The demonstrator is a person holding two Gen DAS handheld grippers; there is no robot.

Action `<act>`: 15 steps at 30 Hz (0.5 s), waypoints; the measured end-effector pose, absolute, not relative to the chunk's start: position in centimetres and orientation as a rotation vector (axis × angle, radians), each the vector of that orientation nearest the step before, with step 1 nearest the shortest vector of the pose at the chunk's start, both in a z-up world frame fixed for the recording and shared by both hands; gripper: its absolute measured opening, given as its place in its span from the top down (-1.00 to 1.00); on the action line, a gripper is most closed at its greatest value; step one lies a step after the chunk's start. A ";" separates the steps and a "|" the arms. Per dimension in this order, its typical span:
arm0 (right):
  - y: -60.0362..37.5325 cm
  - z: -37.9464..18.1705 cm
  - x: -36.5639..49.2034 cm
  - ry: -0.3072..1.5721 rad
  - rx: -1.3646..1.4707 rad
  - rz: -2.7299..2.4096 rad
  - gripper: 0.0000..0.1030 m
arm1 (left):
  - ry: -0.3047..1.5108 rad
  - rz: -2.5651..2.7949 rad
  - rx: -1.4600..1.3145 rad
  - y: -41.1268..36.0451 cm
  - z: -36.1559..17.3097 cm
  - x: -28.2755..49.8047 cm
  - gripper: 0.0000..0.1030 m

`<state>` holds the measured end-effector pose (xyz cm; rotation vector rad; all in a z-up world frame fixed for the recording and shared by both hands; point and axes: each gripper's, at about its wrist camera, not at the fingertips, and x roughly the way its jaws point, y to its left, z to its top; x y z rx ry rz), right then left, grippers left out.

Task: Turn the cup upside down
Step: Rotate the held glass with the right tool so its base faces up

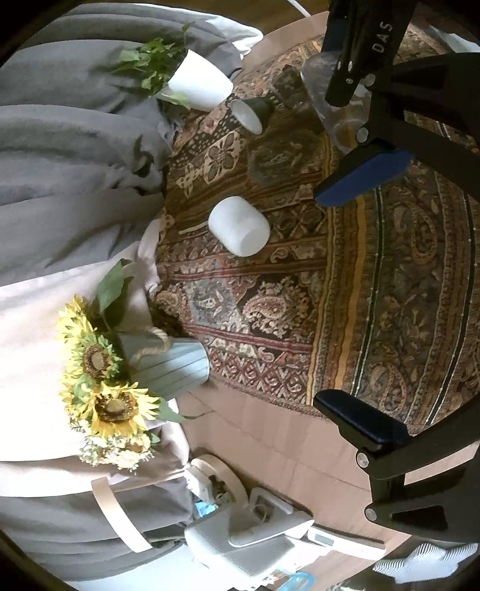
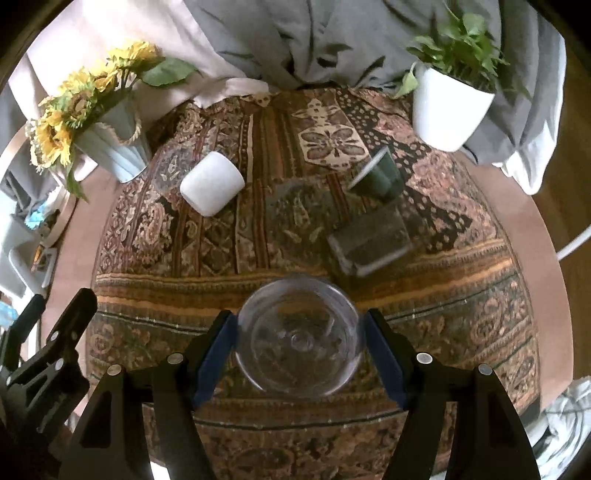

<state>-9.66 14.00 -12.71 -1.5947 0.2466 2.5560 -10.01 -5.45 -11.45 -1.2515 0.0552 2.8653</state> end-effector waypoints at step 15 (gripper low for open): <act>14.4 -13.2 -11.8 0.249 -1.608 2.596 -0.39 | 0.078 2.896 -1.266 -4.8 -11.2 -11.3 -0.97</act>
